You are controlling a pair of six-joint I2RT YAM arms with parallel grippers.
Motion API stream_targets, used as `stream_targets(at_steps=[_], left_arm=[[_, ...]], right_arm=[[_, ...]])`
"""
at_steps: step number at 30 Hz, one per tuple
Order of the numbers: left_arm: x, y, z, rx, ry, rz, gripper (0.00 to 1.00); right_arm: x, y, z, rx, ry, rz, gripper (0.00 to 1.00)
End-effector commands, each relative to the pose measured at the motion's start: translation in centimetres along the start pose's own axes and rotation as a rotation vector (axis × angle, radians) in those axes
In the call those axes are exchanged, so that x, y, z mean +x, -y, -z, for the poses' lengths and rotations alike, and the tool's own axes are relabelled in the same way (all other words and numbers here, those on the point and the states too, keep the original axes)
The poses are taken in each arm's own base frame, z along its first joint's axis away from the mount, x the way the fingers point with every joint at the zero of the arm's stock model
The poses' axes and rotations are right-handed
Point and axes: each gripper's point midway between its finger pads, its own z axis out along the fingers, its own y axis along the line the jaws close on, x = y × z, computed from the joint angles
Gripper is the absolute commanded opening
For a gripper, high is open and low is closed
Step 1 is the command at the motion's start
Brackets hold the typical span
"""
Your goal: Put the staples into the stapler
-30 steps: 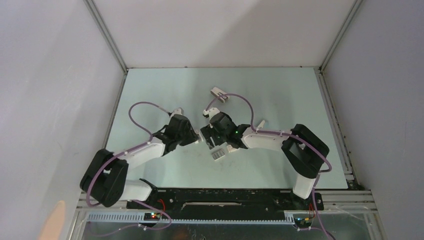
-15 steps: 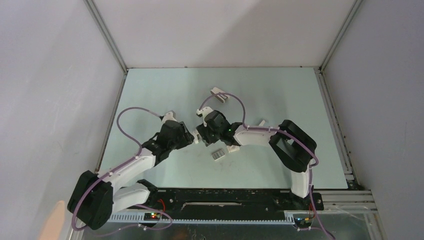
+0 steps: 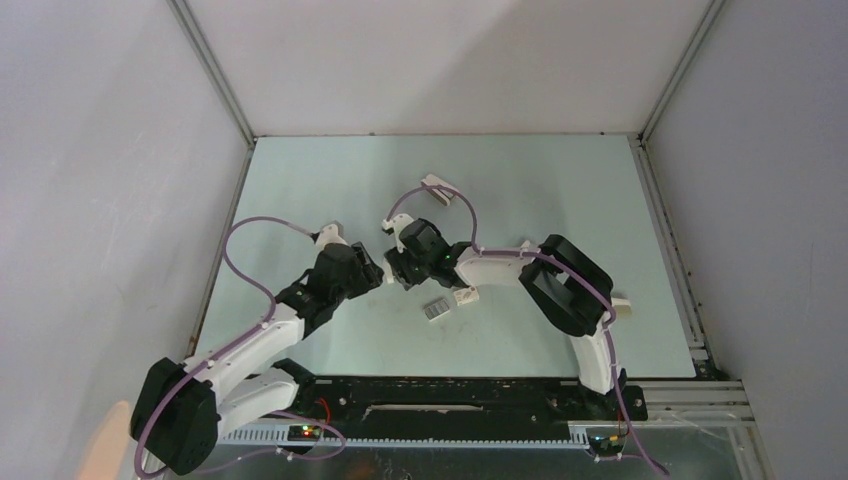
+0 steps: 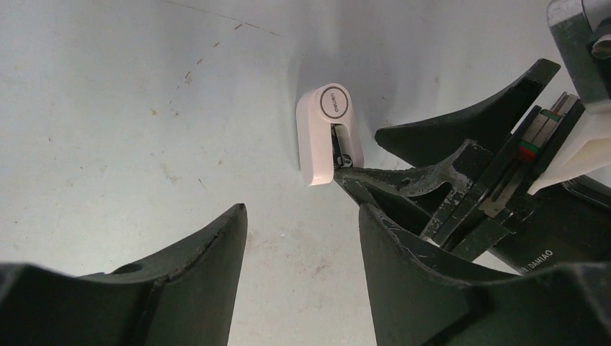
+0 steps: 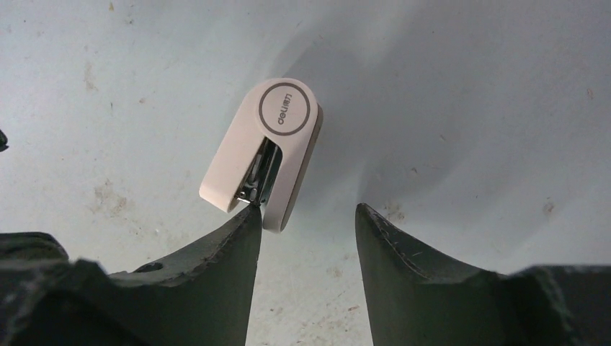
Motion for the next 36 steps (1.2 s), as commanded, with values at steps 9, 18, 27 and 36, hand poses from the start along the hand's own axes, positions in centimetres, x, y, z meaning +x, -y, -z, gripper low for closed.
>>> stream_targets(at_steps=[9,18,27,36], left_arm=[[-0.2,0.4,0.4,0.041,0.026,0.011,0.63],[-0.3,3.6,0.6,0.217,0.037,0.144,0.70],[0.0,5.4,0.6,0.329,0.026,0.237,0.73],[0.3,7.2,0.4,0.422,-0.004,0.309,0.69]], right_arm=[[-1.4,0.0,-0.6,-0.012,0.031,-0.004,0.15],[-3.8,-1.0,3.0,-0.043,0.142,-0.094,0.00],[-5.1,-1.6,6.7,-0.084,0.258,-0.170,0.00],[-5.3,-2.7,7.5,-0.116,0.301,-0.185,0.00]])
